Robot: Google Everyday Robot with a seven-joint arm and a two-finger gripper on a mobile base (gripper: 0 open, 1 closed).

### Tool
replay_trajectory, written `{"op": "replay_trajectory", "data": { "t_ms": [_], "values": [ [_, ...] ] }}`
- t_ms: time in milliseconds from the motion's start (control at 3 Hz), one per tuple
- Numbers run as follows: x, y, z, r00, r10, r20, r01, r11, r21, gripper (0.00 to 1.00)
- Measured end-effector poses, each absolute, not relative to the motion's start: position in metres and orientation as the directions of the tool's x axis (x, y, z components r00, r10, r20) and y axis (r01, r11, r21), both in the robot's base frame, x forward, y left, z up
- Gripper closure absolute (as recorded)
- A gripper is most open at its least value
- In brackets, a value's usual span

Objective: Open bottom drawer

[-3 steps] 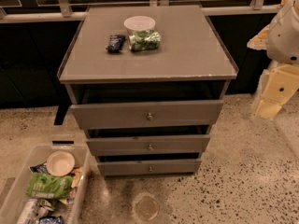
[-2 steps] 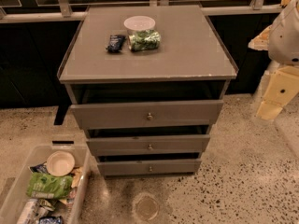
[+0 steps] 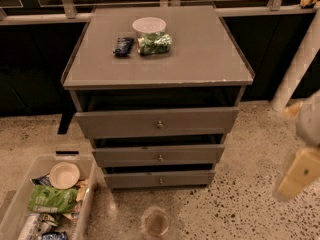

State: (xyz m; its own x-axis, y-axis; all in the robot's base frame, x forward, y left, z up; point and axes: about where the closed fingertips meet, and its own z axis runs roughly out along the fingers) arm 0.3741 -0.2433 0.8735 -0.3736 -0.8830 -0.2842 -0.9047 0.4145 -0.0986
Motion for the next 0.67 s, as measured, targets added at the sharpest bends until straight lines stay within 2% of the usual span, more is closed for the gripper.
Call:
{"op": "replay_trajectory", "data": {
  "t_ms": [667],
  "values": [
    [0.332, -0.241, 0.722, -0.45, -0.873, -0.188, -0.885, 0.464, -0.041, 0.0]
  ]
}}
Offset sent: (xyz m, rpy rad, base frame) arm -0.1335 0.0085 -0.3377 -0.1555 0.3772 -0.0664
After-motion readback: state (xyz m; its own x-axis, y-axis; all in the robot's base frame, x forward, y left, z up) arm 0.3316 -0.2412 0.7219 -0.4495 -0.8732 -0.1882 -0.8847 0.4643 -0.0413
